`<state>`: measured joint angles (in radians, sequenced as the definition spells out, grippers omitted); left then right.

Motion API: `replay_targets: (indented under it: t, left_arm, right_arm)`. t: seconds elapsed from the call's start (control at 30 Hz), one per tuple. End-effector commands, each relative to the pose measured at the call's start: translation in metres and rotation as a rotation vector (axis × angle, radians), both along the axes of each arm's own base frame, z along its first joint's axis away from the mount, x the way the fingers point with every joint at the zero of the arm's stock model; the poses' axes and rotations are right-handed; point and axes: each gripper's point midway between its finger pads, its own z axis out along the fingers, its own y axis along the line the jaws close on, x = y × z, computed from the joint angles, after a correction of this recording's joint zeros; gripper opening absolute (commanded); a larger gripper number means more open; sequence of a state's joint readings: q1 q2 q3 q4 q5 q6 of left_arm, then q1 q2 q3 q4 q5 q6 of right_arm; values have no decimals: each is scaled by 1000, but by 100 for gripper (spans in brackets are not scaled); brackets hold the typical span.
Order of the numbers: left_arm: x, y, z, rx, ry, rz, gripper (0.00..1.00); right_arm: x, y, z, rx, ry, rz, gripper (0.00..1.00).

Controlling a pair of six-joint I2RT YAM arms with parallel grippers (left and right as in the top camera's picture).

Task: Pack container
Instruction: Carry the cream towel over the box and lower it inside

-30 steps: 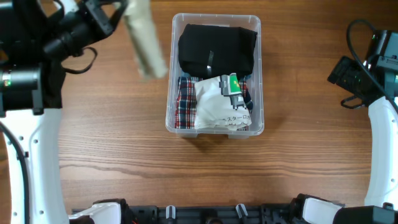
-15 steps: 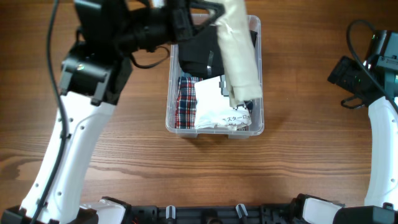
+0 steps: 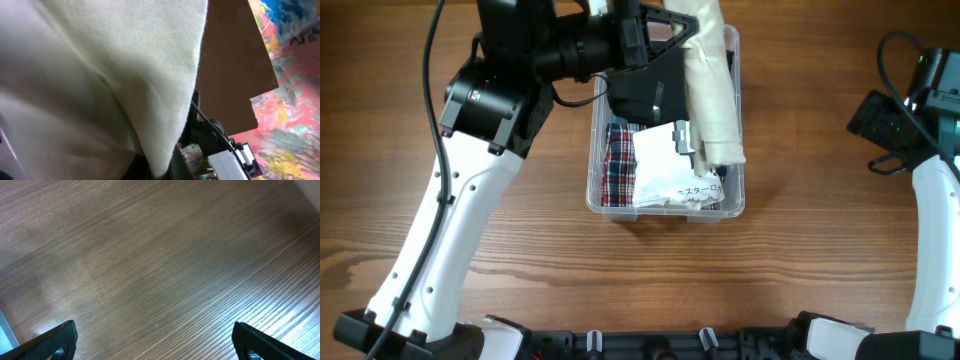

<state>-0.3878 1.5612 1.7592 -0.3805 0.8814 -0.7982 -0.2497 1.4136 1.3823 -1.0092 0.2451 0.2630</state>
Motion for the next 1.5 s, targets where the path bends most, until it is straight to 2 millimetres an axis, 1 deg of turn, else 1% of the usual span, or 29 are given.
replay_targets:
  t: [0.0, 0.1, 0.27, 0.4, 0.47, 0.63, 0.87, 0.9, 1.03, 1.1, 1.27, 1.33, 1.4, 1.43, 1.47]
  left_arm:
    - [-2, -9, 9, -1, -98, -46, 4]
    - [-2, -24, 2, 10, -192, -115, 4]
    - [11, -48, -16, -1, -220, -165, 4]
    - [4, -64, -17, -66, -306, -311, 4]
    - [3, -68, -21, -83, -332, -364, 4]
    - [9, -72, -36, -77, -300, -383, 4]
    - [11, -69, -37, -75, -302, -378, 4]
    - [13, -68, -37, -75, -298, -373, 4]
    - [33, -45, -42, -69, -184, -310, 4]
    - [40, -36, -45, -60, -159, -286, 4]
    - [58, -20, -56, -28, -88, -194, 4]
    - [68, -10, -60, 19, -81, -97, 3]
    - [79, 7, -65, 109, -86, 48, 4]
    - [81, 17, -67, 163, -90, 124, 4]
    - [84, 33, -70, 240, -90, 228, 3]
  right_arm:
    - [1, -3, 10, -21, -24, -9, 100]
    - [1, -3, 10, -21, -24, -9, 100]
    - [1, -3, 10, -21, -24, -8, 100]
    - [1, -3, 10, -21, -24, -8, 100]
    - [1, -3, 10, -21, -24, -8, 100]
    - [1, -3, 10, -21, -24, -8, 100]
    - [1, -3, 10, -21, -24, -9, 100]
    - [1, -3, 10, -21, -24, -8, 100]
    - [1, -3, 10, -21, -23, -8, 100]
    - [1, -3, 10, -21, -23, -8, 100]
    - [1, -3, 10, -21, -24, -8, 100]
    - [1, -3, 10, -21, -24, -8, 100]
    - [1, -3, 10, -21, -24, -9, 100]
    - [1, -3, 10, -21, -24, -8, 100]
    - [1, -3, 10, -21, -24, -8, 100]
